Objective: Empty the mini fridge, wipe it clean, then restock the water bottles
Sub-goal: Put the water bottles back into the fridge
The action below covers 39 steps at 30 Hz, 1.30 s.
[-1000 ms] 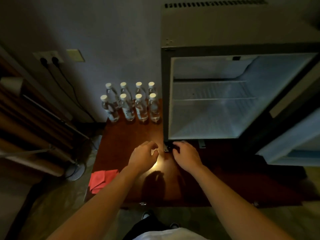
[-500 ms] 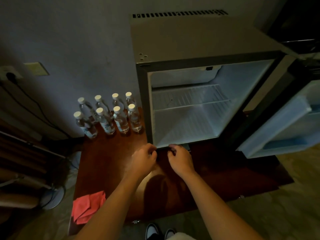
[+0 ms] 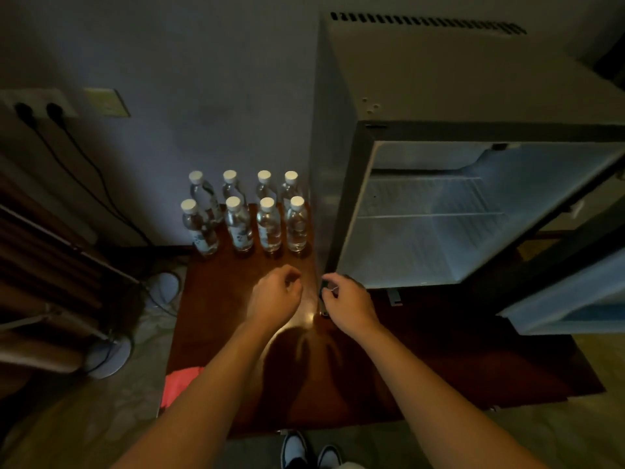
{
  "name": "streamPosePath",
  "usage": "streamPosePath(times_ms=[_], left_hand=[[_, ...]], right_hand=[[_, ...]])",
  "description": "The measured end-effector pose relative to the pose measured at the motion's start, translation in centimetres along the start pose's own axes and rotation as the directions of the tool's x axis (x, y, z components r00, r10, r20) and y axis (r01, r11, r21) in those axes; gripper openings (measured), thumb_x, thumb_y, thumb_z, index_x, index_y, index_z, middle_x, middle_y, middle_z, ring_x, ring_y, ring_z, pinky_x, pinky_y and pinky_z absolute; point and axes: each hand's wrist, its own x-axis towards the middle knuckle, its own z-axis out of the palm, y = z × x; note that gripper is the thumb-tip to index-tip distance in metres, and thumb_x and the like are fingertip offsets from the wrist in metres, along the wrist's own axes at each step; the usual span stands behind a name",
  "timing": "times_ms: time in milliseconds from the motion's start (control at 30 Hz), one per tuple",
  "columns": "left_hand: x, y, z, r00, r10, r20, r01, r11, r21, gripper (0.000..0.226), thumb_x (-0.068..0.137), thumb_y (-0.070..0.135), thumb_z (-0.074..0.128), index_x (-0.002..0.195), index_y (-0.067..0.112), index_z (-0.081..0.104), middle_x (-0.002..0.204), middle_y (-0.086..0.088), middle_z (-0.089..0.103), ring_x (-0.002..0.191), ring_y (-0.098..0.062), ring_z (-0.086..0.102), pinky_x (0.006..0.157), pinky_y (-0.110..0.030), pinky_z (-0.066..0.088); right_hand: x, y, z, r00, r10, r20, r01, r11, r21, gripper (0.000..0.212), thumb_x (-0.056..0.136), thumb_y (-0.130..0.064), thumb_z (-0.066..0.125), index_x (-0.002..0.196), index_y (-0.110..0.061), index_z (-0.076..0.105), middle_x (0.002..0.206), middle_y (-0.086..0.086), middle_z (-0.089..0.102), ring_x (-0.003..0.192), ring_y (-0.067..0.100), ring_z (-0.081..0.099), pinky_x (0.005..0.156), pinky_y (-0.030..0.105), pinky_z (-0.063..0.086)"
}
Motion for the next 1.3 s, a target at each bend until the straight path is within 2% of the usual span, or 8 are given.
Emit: streamPosePath(times_ms=[267,567,733,867,967,1100,1200,1300], left_hand=[[1.2,-7.5,-6.1,0.975,-0.193,-0.111,0.189,0.981,-0.040,0.024,0.092,0.029,0.057,0.114,0.028,0.066,0.116,0.005,0.068,0.108,-0.019,0.062,0.087,-0.030,0.045],[2.7,-14.7,-11.4,0.905,-0.317,-0.283,0.282,0.946,-0.158,0.022,0.086,0.029,0.057,0.106,0.030,0.068,0.108,0.002,0.072,0.102,-0.024,0.066,0.088,-0.036,0.052],[3.7,-18.0,-14.4,0.916,-0.307,-0.257,0.292,0.952,-0.095,0.026,0.089,0.028,0.058,0.112,0.026,0.068,0.111,0.000,0.072,0.105,-0.024,0.065,0.089,-0.035,0.050],[3.8,-19.5,-15.6,0.940,-0.271,-0.206,0.275,0.961,-0.009,0.028,0.092,0.025,0.056,0.117,0.020,0.066,0.115,-0.003,0.069,0.106,-0.024,0.063,0.087,-0.034,0.049],[2.8,-20.3,-15.4,0.944,-0.268,-0.195,0.274,0.962,0.001,0.027,0.093,0.025,0.056,0.118,0.019,0.065,0.117,-0.002,0.067,0.107,-0.021,0.063,0.091,-0.038,0.051],[1.3,-21.0,-14.4,0.944,-0.287,-0.163,0.290,0.957,-0.008,0.028,0.094,0.022,0.056,0.121,0.018,0.064,0.120,-0.002,0.066,0.106,-0.020,0.063,0.092,-0.035,0.050],[0.3,-21.5,-13.3,0.932,-0.338,-0.133,0.340,0.940,-0.011,0.031,0.092,0.020,0.058,0.122,0.018,0.064,0.122,-0.004,0.066,0.111,-0.022,0.062,0.095,-0.036,0.048],[-0.3,-21.0,-12.3,0.933,-0.349,-0.090,0.354,0.934,0.044,0.037,0.089,0.024,0.061,0.126,0.020,0.061,0.124,-0.004,0.064,0.111,-0.023,0.062,0.095,-0.037,0.049]], right_hand=[[5.0,-8.5,5.2,0.966,-0.186,0.180,0.222,0.953,-0.207,0.038,0.094,-0.031,0.050,0.131,-0.029,0.057,0.126,-0.005,0.062,0.118,0.016,0.056,0.100,0.037,0.046],[12.4,-21.0,10.9,0.893,-0.403,0.201,0.446,0.853,-0.272,0.041,0.092,-0.026,0.053,0.133,-0.024,0.055,0.130,0.007,0.059,0.120,0.029,0.054,0.100,0.038,0.045],[15.8,-24.2,13.7,0.855,-0.461,0.239,0.519,0.754,-0.402,0.052,0.092,-0.027,0.054,0.143,-0.024,0.042,0.147,0.012,0.036,0.133,0.036,0.039,0.105,0.044,0.039],[17.8,-24.9,15.1,0.815,-0.436,0.382,0.578,0.656,-0.485,0.058,0.094,-0.027,0.054,0.148,-0.020,0.034,0.156,0.017,0.017,0.136,0.042,0.033,0.107,0.049,0.038],[18.4,-24.7,15.0,0.801,-0.454,0.390,0.598,0.630,-0.495,0.044,0.092,-0.018,0.058,0.135,-0.016,0.050,0.150,0.016,0.023,0.119,0.045,0.049,0.096,0.046,0.047],[17.6,-24.4,14.3,0.777,-0.483,0.404,0.629,0.569,-0.530,0.031,0.090,-0.013,0.061,0.121,-0.014,0.056,0.134,0.018,0.037,0.103,0.046,0.055,0.085,0.048,0.051],[16.0,-23.8,13.6,0.738,-0.502,0.450,0.671,0.485,-0.560,0.030,0.091,-0.015,0.061,0.120,-0.011,0.055,0.125,0.018,0.041,0.106,0.043,0.053,0.085,0.046,0.046],[14.3,-22.8,12.7,0.734,-0.487,0.473,0.678,0.496,-0.543,0.041,0.087,-0.012,0.065,0.126,-0.012,0.052,0.126,0.016,0.039,0.111,0.041,0.050,0.089,0.045,0.045]])
